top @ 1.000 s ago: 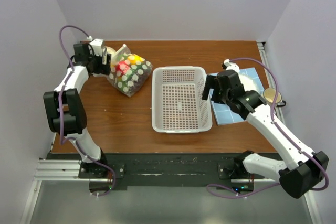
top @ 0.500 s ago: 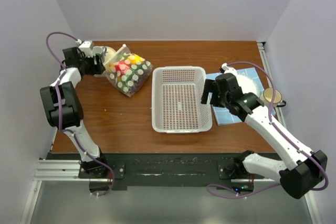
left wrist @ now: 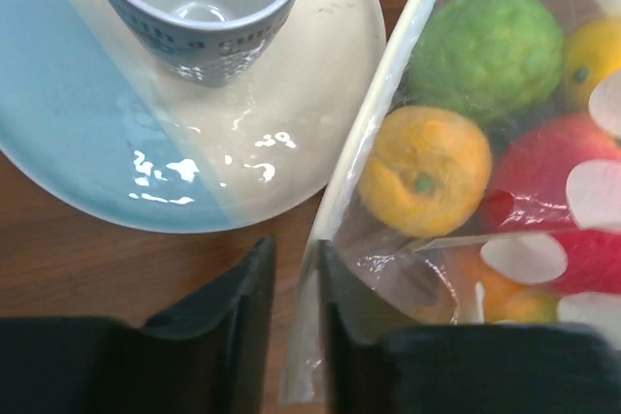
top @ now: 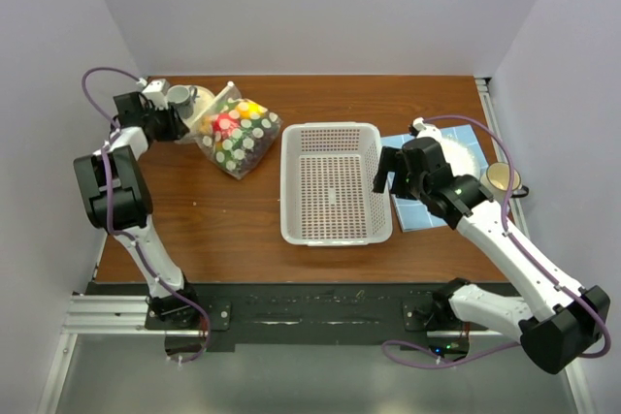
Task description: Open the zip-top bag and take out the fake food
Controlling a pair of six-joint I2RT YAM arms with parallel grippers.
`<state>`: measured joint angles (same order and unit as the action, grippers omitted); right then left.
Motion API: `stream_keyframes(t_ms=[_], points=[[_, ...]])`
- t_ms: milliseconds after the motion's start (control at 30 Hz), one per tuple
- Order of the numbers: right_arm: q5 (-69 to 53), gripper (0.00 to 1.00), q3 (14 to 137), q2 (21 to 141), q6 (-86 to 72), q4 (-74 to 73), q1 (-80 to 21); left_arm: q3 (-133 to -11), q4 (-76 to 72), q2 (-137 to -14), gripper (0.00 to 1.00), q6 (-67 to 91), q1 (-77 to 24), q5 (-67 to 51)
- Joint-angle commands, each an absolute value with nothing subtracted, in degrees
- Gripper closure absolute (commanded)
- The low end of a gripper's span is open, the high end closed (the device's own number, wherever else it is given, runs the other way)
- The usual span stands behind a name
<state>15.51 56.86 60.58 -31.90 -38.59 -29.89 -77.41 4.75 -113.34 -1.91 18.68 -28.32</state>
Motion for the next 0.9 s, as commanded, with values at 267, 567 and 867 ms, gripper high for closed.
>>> stream_keyframes(t_ms=[267,567,867], points=[[15.38,0.11,57.13,59.41,-31.82,-37.53,-30.15,-79.27,1.14,-113.21,1.00,3.25,20.48,-34.62],[13.80,0.12,56.60,59.77,-32.26,-35.95,-30.41,-83.67,3.87,-109.51,1.00,4.75,20.39,-40.78],[13.80,0.12,57.30,59.59,-31.20,-36.04,-30.41,-86.38,4.21,-106.09,1.00,10.81,20.48,-51.32]])
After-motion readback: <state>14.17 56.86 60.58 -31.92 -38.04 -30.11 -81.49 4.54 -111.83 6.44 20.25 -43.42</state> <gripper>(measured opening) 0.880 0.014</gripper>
